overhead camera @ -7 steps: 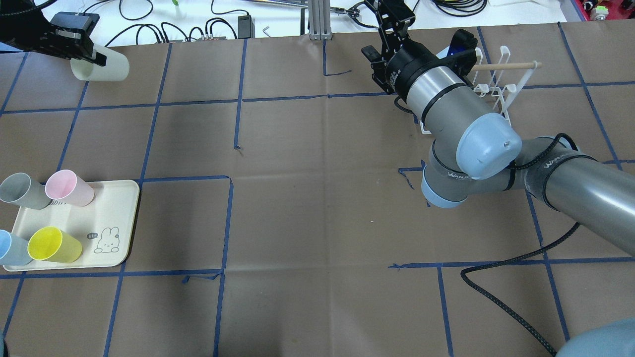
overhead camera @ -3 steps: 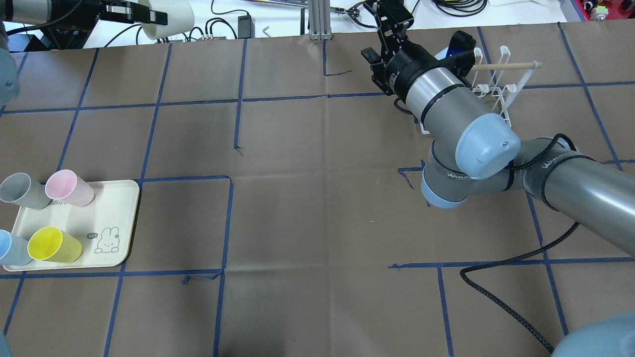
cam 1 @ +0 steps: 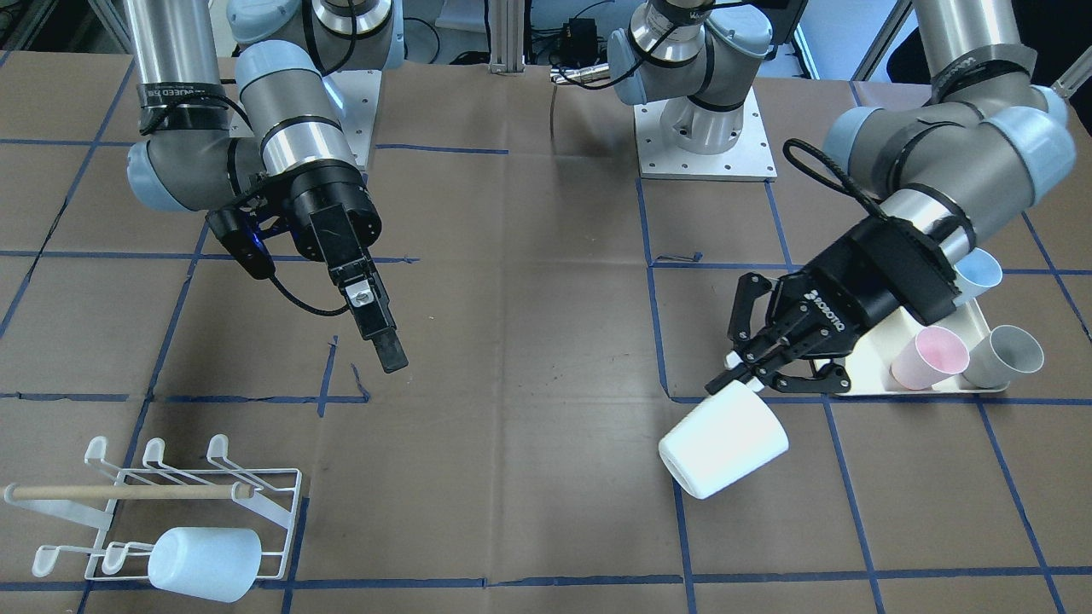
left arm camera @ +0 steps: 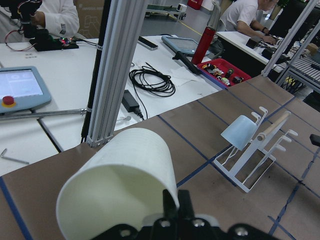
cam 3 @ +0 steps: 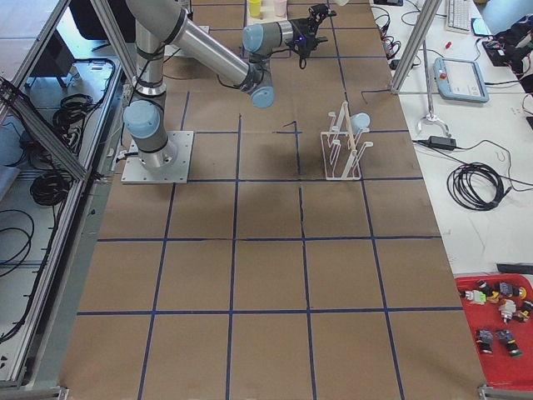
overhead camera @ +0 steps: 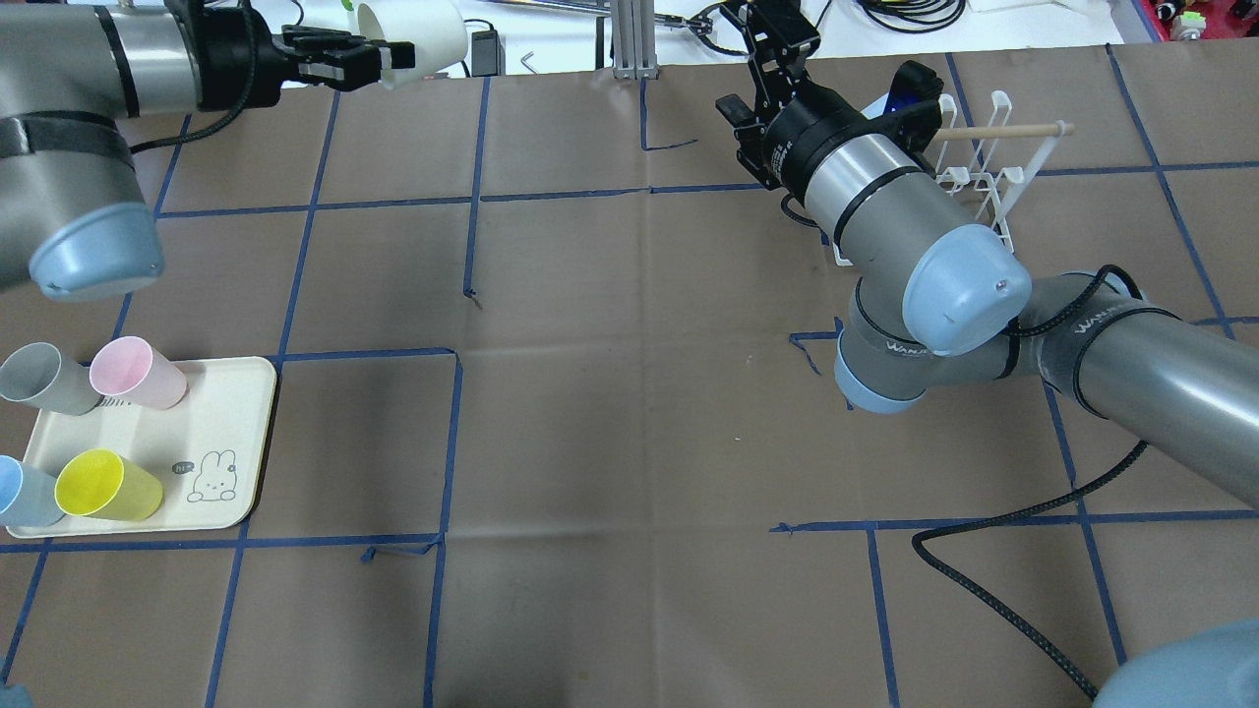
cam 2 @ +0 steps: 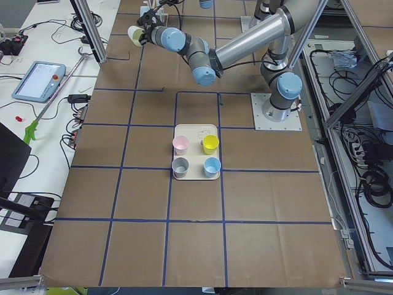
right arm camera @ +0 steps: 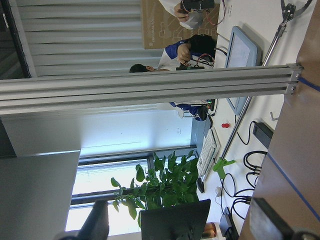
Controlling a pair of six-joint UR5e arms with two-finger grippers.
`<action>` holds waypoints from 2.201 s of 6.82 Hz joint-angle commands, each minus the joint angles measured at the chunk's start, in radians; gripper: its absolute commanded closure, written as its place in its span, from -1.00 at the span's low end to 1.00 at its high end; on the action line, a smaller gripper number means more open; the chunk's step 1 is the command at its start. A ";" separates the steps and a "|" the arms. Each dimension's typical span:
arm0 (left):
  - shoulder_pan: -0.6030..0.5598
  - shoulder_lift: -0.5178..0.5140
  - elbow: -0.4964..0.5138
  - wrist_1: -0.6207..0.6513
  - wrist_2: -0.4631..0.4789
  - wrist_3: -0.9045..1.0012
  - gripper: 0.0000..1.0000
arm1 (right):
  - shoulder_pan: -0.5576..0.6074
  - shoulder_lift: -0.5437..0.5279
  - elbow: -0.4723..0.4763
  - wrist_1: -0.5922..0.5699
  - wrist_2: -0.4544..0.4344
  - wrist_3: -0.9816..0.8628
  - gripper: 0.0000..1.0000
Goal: Transfer IKEA cup to right arm and place on rack
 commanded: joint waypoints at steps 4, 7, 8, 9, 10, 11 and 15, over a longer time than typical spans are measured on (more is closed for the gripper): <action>-0.140 -0.013 -0.207 0.414 -0.030 0.002 1.00 | 0.000 -0.001 0.016 0.014 -0.002 0.001 -1.00; -0.193 -0.007 -0.212 0.437 -0.020 -0.018 1.00 | 0.000 0.000 0.036 0.043 -0.002 0.010 -1.00; -0.201 -0.007 -0.213 0.437 -0.018 -0.018 1.00 | 0.002 -0.006 0.046 0.117 -0.001 0.013 -0.99; -0.201 -0.006 -0.213 0.437 -0.018 -0.018 1.00 | 0.009 -0.009 0.044 0.147 0.002 0.013 -0.99; -0.201 -0.004 -0.213 0.437 -0.018 -0.018 0.99 | 0.032 -0.009 0.049 0.161 0.004 0.019 -0.98; -0.201 -0.004 -0.213 0.437 -0.018 -0.018 0.99 | 0.040 -0.012 0.044 0.182 0.004 0.063 -0.97; -0.201 -0.001 -0.212 0.437 -0.017 -0.019 0.99 | 0.104 -0.008 0.027 0.189 0.007 0.110 -0.93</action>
